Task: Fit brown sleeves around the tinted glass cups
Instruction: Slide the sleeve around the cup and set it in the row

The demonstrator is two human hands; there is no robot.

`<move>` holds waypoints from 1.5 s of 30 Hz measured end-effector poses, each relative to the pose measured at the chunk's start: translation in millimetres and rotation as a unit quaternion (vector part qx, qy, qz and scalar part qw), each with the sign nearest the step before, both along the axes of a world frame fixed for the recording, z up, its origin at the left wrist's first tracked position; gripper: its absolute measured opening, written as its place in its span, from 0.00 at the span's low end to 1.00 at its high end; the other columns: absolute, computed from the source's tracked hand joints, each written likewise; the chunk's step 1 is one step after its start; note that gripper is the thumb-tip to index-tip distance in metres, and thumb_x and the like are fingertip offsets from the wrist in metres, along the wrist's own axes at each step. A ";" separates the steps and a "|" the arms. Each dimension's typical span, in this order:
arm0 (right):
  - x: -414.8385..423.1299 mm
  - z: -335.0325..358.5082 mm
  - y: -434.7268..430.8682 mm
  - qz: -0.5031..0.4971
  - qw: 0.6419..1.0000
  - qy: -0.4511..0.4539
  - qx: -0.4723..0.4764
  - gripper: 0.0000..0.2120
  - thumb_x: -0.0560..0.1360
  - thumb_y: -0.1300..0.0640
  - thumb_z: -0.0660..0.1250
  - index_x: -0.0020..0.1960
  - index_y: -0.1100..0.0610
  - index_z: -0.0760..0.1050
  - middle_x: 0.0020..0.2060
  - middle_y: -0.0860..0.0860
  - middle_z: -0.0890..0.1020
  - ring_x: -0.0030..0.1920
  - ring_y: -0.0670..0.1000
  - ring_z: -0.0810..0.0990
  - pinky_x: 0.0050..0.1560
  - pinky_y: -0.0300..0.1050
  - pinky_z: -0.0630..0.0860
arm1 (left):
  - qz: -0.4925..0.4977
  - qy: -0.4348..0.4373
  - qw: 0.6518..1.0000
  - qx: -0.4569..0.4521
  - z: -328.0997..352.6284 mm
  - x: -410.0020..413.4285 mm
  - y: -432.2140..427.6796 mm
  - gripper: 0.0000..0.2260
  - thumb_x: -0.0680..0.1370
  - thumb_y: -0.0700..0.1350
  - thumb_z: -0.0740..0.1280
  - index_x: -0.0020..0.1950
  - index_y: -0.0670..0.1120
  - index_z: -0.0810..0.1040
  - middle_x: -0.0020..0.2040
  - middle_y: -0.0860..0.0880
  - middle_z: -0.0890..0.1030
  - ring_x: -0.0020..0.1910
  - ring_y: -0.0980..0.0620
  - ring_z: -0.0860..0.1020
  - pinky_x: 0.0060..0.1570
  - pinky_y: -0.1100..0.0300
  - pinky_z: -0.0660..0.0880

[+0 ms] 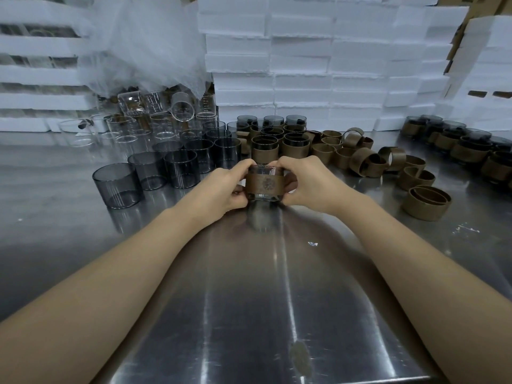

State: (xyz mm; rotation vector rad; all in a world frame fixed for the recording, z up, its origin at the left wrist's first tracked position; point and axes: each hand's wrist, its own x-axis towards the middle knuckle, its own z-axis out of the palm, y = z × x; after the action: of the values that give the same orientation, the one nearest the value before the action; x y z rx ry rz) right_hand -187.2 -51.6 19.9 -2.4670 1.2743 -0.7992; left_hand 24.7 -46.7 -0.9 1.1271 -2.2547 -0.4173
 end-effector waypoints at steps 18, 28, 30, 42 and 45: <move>4.4 -21.0 -5.7 0.017 0.977 -0.197 0.081 0.33 0.67 0.74 0.70 0.62 0.46 0.66 0.59 0.45 0.75 0.41 0.50 0.82 0.43 0.39 0.79 | 0.029 0.110 0.993 0.016 -6.5 -10.8 0.5 0.28 0.71 0.37 0.76 0.67 0.46 0.68 0.53 0.60 0.77 0.48 0.58 0.82 0.53 0.64 0.78; 7.3 -22.4 -6.5 0.017 0.979 -0.187 0.083 0.26 0.66 0.70 0.74 0.48 0.49 0.62 0.52 0.61 0.76 0.43 0.60 0.81 0.45 0.54 0.80 | 0.072 0.121 0.990 0.008 -7.2 -10.7 -2.3 0.27 0.70 0.38 0.77 0.64 0.46 0.69 0.55 0.50 0.79 0.46 0.55 0.81 0.45 0.76 0.72; 6.1 -22.4 -7.3 0.013 0.979 -0.188 0.073 0.25 0.66 0.69 0.75 0.48 0.50 0.63 0.50 0.61 0.78 0.42 0.59 0.82 0.44 0.51 0.80 | 0.071 0.103 0.992 -0.007 -6.9 -10.3 -1.3 0.26 0.70 0.38 0.77 0.64 0.47 0.71 0.55 0.50 0.79 0.47 0.53 0.81 0.47 0.73 0.73; 2.6 -23.8 -7.4 0.007 0.982 -0.181 0.058 0.23 0.64 0.70 0.74 0.50 0.56 0.66 0.45 0.58 0.81 0.37 0.54 0.82 0.43 0.49 0.82 | 0.080 0.102 0.992 -0.002 -5.9 -9.8 0.7 0.26 0.68 0.38 0.78 0.62 0.48 0.74 0.50 0.54 0.78 0.44 0.64 0.80 0.46 0.78 0.72; 3.0 -22.1 -5.9 0.007 0.981 -0.185 0.062 0.22 0.64 0.71 0.74 0.50 0.59 0.66 0.45 0.59 0.81 0.37 0.54 0.82 0.42 0.46 0.81 | 0.078 0.105 0.991 -0.002 -6.8 -9.7 -0.3 0.26 0.68 0.38 0.78 0.62 0.49 0.74 0.51 0.54 0.79 0.45 0.64 0.80 0.46 0.78 0.72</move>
State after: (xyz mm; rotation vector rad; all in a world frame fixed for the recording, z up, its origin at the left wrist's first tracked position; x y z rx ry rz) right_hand -184.3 -57.5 -2.2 -2.1015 1.1290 -1.0772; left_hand 15.0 -46.9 -7.7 1.1883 -1.9703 -0.4453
